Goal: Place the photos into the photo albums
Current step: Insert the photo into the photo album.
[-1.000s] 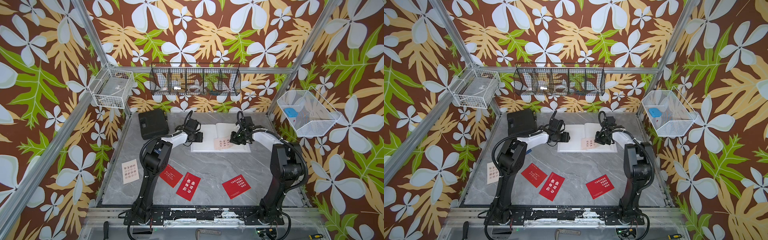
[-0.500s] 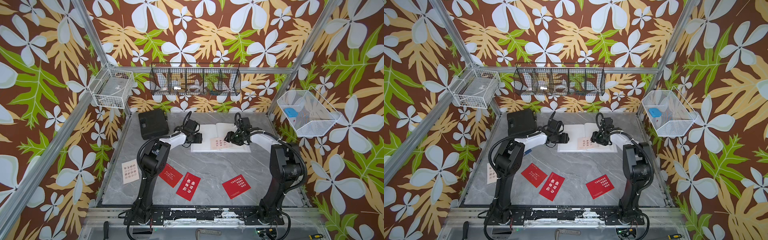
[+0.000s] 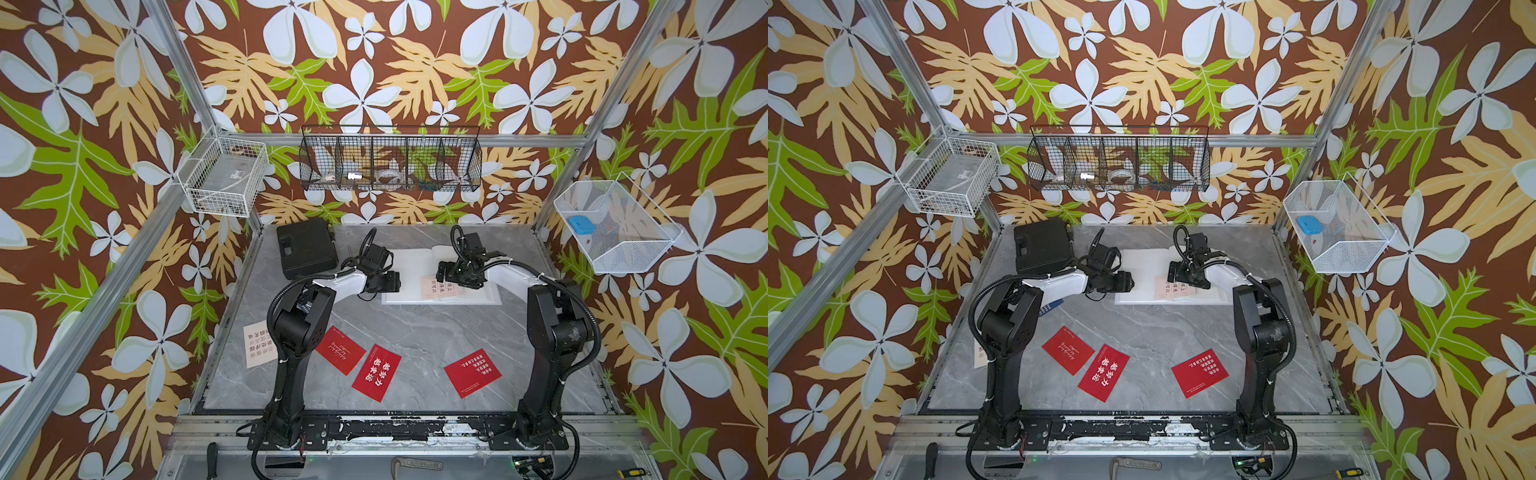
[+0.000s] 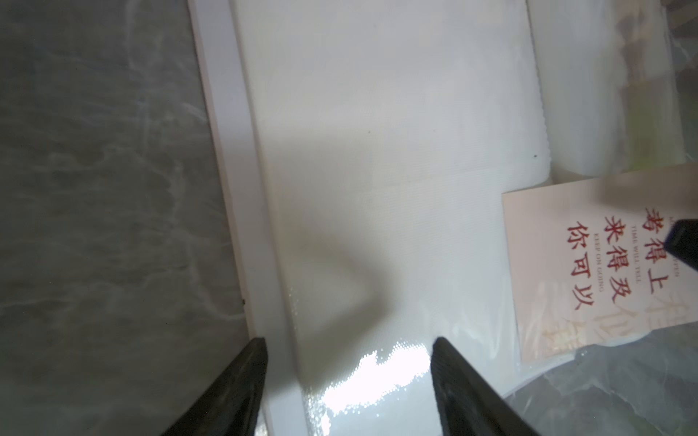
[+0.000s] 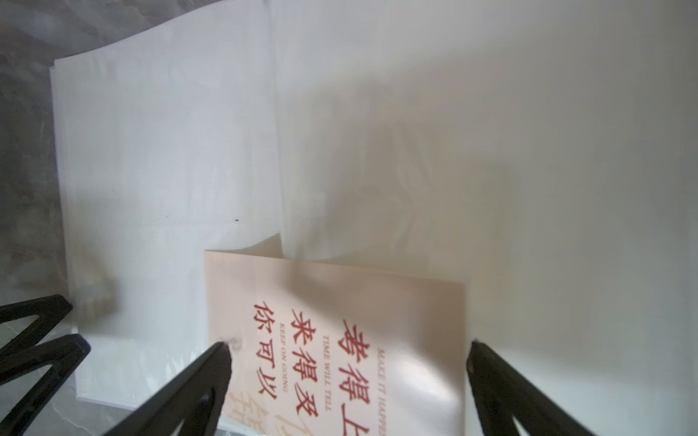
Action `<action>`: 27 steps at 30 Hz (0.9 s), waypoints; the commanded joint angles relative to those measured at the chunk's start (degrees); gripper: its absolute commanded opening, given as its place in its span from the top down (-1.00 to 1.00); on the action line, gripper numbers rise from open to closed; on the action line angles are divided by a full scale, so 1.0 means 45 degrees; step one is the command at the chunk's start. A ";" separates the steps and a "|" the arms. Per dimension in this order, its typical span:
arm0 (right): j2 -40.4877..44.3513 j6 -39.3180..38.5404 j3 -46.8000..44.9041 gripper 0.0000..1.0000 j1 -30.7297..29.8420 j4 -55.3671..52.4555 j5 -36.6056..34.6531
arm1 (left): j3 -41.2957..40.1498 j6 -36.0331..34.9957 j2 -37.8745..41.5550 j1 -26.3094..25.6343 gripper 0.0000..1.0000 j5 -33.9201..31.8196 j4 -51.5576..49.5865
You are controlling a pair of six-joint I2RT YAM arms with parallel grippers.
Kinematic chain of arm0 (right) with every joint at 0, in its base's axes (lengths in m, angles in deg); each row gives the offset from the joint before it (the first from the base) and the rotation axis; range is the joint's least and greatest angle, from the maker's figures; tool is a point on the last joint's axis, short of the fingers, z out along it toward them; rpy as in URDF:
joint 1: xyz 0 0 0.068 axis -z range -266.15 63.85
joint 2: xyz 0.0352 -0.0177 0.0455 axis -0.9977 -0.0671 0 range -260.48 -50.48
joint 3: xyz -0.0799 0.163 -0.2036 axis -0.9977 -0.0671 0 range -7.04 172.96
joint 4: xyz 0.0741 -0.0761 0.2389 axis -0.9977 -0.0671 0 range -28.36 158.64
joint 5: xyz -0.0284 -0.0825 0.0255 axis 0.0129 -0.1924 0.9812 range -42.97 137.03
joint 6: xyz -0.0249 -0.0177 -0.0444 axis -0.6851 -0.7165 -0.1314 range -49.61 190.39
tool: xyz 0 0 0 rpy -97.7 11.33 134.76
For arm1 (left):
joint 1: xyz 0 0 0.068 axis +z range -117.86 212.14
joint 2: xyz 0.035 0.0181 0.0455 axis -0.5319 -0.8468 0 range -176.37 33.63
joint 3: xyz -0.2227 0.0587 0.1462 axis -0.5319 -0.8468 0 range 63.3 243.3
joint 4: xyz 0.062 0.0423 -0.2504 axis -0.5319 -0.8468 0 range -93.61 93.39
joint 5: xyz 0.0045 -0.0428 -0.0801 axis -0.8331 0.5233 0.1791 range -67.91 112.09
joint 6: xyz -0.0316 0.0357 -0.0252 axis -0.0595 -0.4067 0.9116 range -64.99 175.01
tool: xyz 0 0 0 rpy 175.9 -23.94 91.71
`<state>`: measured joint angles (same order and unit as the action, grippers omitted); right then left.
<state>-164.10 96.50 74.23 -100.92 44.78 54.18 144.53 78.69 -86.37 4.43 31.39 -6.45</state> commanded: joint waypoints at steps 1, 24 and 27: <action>-0.0300 0.0076 0.0347 -0.99 -0.0220 -0.0302 -0.0360 | -0.0362 0.0175 0.0133 0.0116 -0.43 0.0687 0.0482; -0.0924 -0.0191 0.1017 -0.99 -0.1055 -0.1131 -0.0711 | -0.1619 0.0793 0.0318 0.0395 -0.45 0.1951 0.1583; -0.0502 -0.0254 0.0920 -0.99 -0.1035 -0.1316 -0.1303 | -0.1718 0.0700 0.0417 0.0395 -0.44 0.1896 0.1544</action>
<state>-167.60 95.86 78.52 -105.51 41.54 50.93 137.38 81.53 -84.65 6.16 39.34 4.80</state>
